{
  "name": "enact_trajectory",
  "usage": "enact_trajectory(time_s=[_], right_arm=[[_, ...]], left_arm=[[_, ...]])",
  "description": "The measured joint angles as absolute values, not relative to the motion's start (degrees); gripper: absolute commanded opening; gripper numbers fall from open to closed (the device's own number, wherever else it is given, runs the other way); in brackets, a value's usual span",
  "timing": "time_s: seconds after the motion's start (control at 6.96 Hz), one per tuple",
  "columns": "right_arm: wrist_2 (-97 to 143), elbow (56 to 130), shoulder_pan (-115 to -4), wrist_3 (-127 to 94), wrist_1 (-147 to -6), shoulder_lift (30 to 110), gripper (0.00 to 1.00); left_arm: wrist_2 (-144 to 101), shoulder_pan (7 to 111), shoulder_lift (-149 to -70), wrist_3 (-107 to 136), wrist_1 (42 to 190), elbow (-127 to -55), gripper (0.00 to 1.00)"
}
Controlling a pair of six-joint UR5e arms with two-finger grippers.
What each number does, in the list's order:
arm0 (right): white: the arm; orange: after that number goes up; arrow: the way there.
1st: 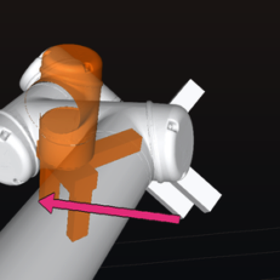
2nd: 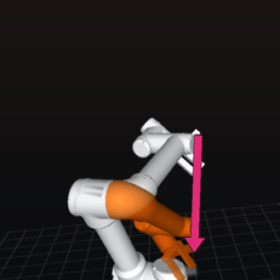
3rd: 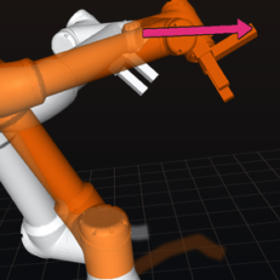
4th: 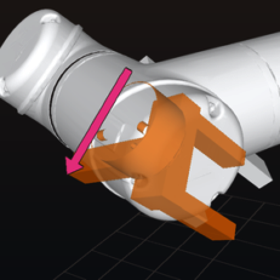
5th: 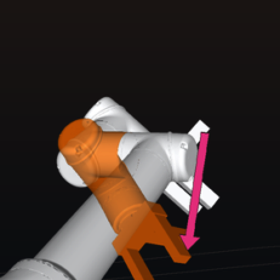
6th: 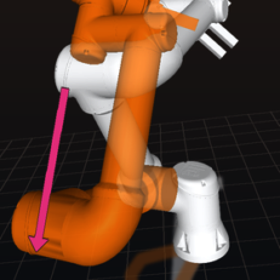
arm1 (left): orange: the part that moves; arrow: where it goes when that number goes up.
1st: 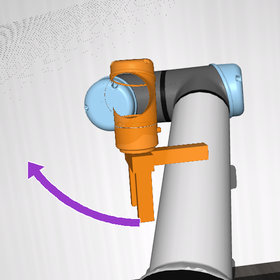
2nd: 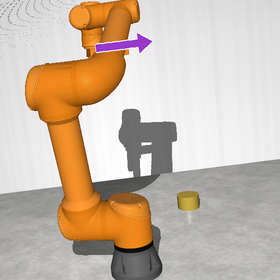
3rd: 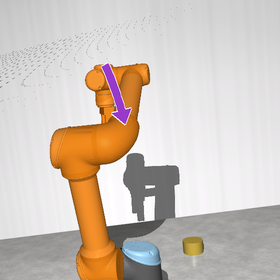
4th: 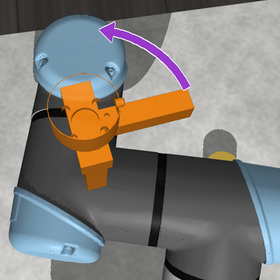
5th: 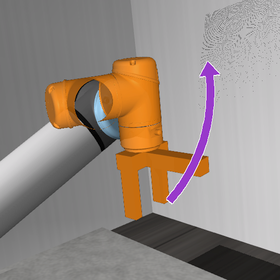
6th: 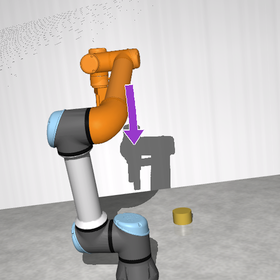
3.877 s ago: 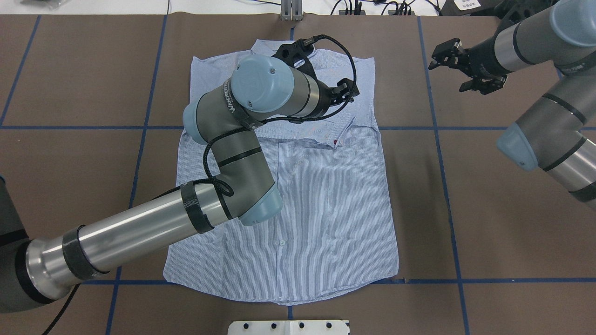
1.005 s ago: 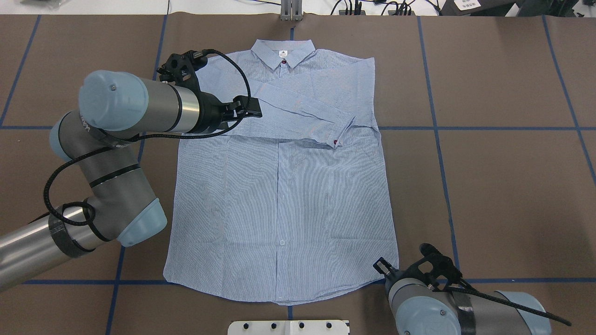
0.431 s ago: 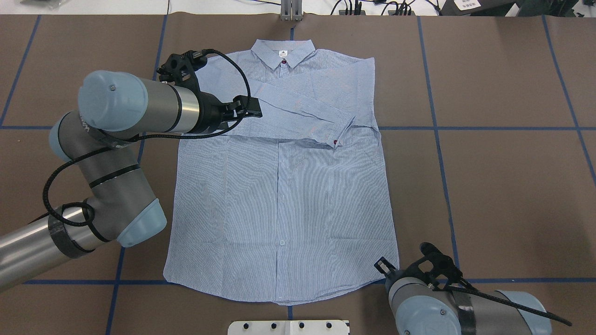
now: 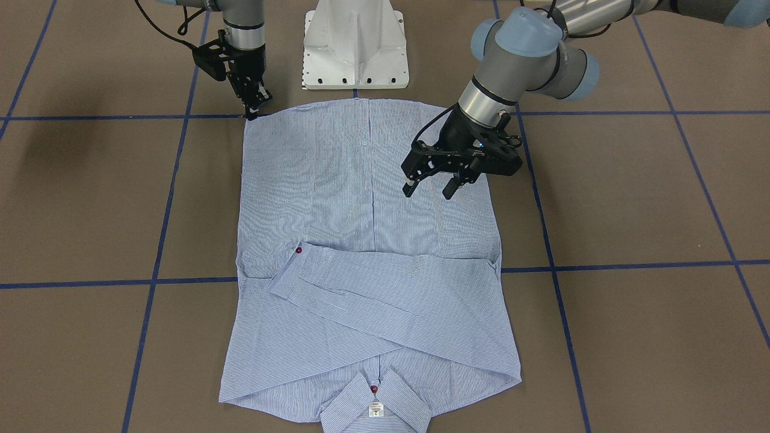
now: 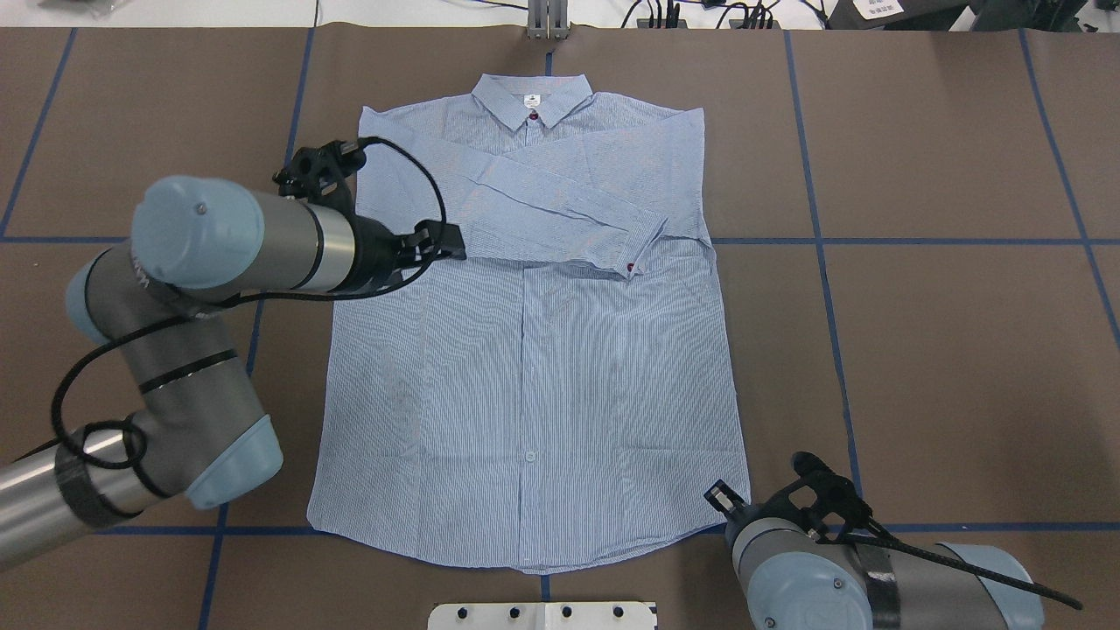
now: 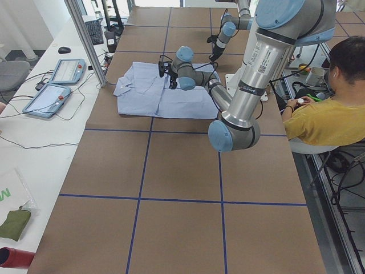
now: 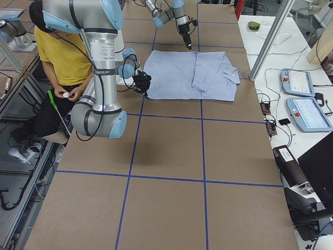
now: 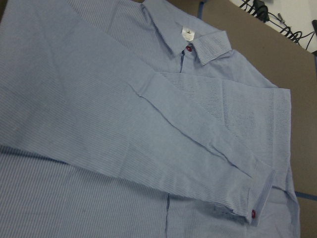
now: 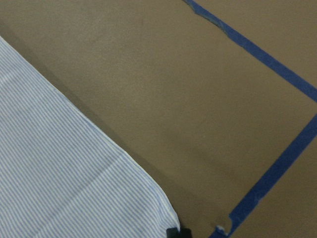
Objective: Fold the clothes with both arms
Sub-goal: 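Move the left gripper down to the hem corner nearest it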
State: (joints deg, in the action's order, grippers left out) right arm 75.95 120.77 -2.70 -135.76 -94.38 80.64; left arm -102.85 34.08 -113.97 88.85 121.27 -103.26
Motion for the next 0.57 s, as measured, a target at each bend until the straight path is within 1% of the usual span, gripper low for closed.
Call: enact_trajectory(time_s=[0.14, 0.29, 0.43, 0.57], right_arm=[[76.0, 120.9, -2.9, -135.6, -94.4, 80.7, 0.0], [76.1, 121.0, -3.0, -135.5, -94.4, 80.7, 0.0], [76.1, 121.0, -3.1, -135.3, -94.4, 80.7, 0.0], [76.2, 121.0, -3.2, -135.3, -94.3, 80.7, 0.0]], left_arm=[[-102.8, 31.3, -107.8, 91.4, 119.8, -108.2, 0.95], [-102.7, 27.7, -100.6, 94.6, 119.2, -113.9, 0.9], [-102.1, 23.7, -95.0, 98.1, 119.0, -118.1, 0.85], [-100.5, 19.5, -91.7, 101.8, 118.9, -120.0, 0.75]])
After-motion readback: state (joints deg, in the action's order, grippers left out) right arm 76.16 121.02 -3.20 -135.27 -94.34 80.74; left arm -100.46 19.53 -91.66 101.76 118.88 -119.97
